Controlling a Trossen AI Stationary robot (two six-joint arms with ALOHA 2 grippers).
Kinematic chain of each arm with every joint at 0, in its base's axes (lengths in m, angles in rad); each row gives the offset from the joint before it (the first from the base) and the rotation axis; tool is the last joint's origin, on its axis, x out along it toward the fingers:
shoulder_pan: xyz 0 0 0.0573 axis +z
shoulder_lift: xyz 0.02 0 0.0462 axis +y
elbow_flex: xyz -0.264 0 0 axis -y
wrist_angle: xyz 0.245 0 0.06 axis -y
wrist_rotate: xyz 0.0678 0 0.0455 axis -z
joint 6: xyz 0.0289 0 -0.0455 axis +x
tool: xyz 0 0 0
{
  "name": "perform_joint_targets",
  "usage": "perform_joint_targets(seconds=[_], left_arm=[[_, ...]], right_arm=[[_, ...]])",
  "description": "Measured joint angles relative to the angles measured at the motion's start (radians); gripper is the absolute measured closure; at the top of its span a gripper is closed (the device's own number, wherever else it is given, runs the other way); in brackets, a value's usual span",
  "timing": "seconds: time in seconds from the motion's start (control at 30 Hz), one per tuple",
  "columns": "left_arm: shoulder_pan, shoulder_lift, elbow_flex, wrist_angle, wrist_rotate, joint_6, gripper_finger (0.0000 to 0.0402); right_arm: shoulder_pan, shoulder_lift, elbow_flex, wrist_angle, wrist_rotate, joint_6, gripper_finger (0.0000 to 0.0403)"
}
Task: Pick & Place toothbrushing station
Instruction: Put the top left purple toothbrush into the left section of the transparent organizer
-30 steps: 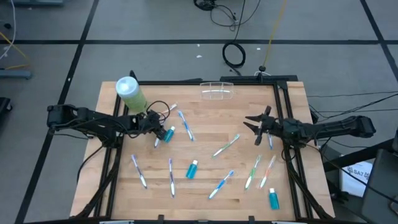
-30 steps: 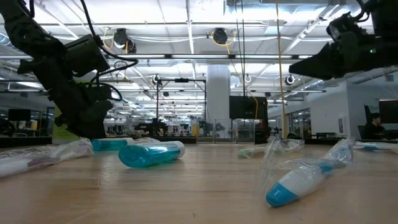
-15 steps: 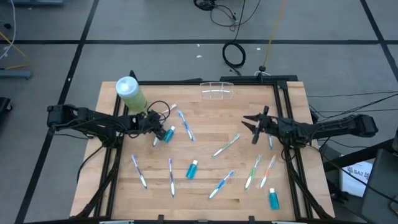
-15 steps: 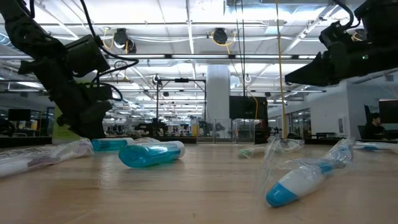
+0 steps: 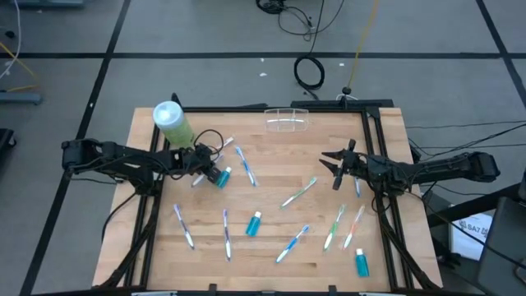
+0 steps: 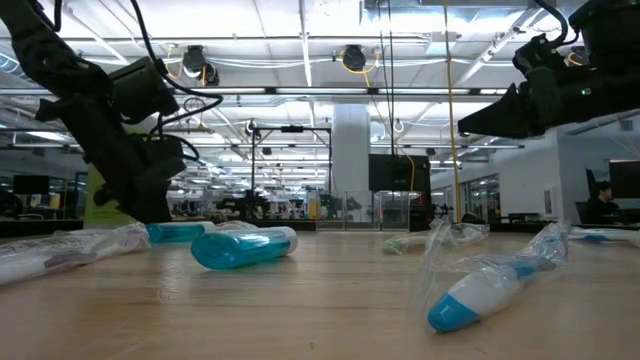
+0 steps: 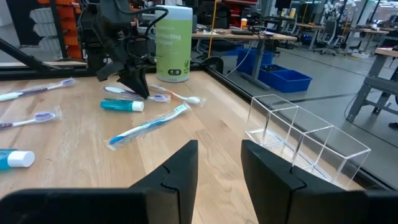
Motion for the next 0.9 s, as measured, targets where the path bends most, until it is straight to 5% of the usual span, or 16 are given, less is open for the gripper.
perform_joint_targets(seconds=[0.9], left_arm=[[-0.001,-0.009,0.060,0.030,-0.008,0.027,0.0400]], right_arm=[[0.000,0.000,0.000,-0.007,0.001,0.000,0.0289]])
